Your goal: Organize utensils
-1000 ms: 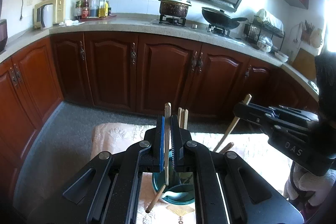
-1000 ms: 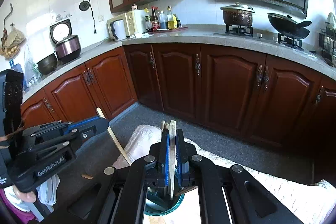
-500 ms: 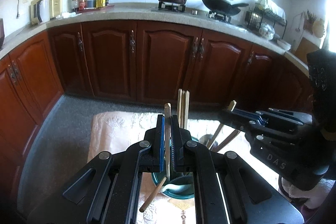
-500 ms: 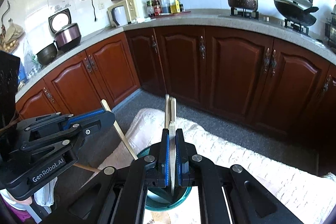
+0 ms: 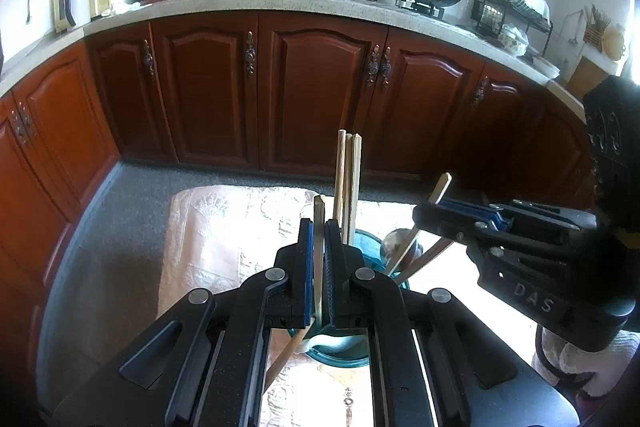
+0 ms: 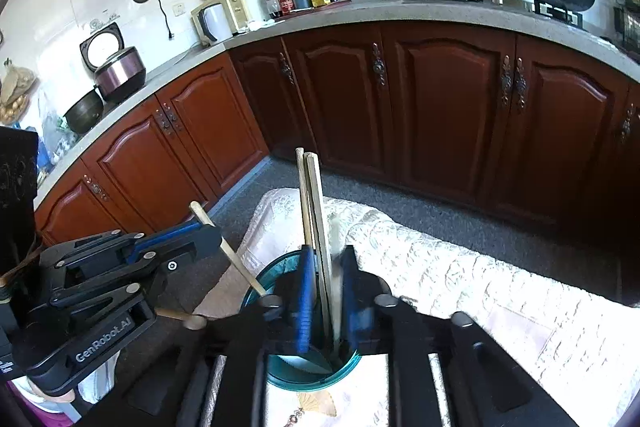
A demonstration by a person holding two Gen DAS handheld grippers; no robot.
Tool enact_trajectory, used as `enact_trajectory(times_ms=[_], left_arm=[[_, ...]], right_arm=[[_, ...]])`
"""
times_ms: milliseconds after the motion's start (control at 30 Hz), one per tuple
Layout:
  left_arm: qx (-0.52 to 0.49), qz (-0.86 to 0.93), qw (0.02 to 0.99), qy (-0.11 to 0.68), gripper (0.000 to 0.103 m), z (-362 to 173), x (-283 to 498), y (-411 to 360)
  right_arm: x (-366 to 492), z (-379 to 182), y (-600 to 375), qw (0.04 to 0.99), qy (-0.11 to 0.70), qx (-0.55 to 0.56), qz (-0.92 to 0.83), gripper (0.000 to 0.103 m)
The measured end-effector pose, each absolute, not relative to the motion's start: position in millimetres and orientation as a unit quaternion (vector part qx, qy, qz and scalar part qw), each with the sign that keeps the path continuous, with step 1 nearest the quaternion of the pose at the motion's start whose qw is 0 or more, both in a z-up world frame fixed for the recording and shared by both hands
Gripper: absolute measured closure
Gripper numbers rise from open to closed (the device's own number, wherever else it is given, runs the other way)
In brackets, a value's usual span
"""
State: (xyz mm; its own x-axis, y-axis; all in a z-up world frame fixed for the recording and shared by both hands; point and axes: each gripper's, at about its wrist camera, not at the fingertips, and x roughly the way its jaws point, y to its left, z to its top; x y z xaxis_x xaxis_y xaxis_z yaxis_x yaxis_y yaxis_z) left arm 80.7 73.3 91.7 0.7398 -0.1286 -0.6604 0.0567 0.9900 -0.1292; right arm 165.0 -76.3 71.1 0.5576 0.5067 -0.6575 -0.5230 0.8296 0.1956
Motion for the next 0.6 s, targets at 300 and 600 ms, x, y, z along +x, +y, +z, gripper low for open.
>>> enact_trajectory(times_ms=[300, 600], left_arm=[[-0.058, -0.050, 0.933, 0.352, 0.086, 96.8, 71.6, 74.7], [-0.051, -0.052, 0.943, 0.324, 0.057, 121.6, 44.4, 70.1]], right_arm=[[152.0, 80.0, -85.7, 0.888, 0.358, -0.001, 0.288, 0.075], [121.6, 89.6, -104.3, 0.902, 0.336, 0.007, 0.273, 0.069]])
